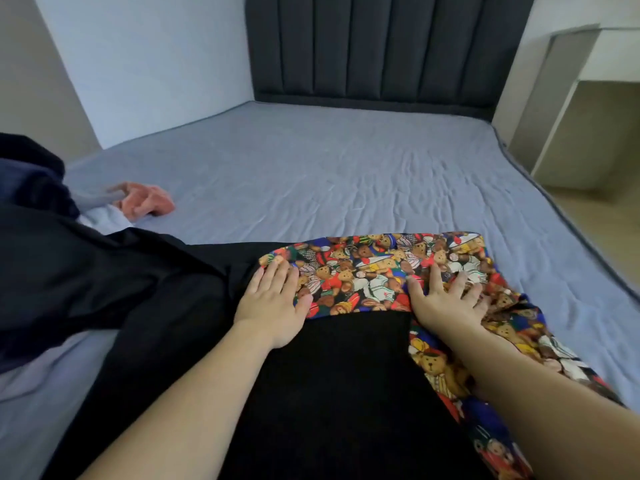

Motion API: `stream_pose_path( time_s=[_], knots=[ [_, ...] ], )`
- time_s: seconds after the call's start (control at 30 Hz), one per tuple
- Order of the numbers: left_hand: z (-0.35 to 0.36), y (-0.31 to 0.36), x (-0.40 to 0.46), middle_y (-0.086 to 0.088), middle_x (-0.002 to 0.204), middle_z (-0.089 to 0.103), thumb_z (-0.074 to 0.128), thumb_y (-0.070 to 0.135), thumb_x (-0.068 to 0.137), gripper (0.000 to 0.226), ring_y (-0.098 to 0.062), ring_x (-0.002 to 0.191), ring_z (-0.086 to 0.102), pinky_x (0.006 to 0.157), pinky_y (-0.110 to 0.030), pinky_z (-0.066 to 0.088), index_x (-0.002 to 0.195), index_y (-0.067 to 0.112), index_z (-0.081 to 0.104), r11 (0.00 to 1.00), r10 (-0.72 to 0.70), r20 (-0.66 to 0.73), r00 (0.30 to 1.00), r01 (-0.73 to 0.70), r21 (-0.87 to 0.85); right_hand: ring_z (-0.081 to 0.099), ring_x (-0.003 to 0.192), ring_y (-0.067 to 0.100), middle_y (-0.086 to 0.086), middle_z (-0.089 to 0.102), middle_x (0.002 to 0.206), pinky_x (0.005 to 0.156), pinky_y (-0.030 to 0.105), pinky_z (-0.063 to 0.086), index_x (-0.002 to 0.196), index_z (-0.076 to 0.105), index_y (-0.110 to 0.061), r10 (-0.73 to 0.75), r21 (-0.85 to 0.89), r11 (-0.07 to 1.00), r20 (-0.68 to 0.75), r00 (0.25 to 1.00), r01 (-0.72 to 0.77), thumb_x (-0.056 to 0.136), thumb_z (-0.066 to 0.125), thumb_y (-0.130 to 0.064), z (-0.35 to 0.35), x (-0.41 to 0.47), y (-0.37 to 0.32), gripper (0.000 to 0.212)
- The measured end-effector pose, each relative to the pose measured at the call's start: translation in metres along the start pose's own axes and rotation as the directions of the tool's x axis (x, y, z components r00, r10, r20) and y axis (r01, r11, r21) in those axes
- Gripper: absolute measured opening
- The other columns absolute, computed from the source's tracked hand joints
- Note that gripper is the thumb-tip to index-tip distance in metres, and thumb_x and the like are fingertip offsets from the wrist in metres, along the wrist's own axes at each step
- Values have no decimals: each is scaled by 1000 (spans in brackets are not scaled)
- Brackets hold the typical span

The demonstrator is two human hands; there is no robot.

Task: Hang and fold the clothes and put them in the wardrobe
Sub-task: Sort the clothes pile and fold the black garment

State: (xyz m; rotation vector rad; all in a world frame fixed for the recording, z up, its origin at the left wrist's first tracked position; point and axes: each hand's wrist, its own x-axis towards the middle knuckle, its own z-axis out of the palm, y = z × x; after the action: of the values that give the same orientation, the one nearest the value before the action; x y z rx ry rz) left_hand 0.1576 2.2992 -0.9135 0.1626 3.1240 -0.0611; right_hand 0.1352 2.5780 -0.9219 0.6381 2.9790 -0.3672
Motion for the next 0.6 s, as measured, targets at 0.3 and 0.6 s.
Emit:
stream_pose_path(
  time_s=[0.3,0.6],
  knots=[
    [-41,-201,-121,5,163,7,31,52,100,62,-21,149,6,121,-40,7,155,29,18,957,-189,4,982,185,-223,13,146,34,10,14,159,116,54,14,151,22,-22,-474,74,880,210,856,469,94,33,-57,-6,-110,-205,68],
    [-75,-305,-181,-16,141,30,66,19,81,57,-37,125,33,103,-44,35,130,13,38,77,-989,-48,142,206,-976,45,128,32,13,44,144,102,31,37,143,41,-19,-880,259,474,119,459,841,89,53,-20,-13,-237,-445,55]
  ],
)
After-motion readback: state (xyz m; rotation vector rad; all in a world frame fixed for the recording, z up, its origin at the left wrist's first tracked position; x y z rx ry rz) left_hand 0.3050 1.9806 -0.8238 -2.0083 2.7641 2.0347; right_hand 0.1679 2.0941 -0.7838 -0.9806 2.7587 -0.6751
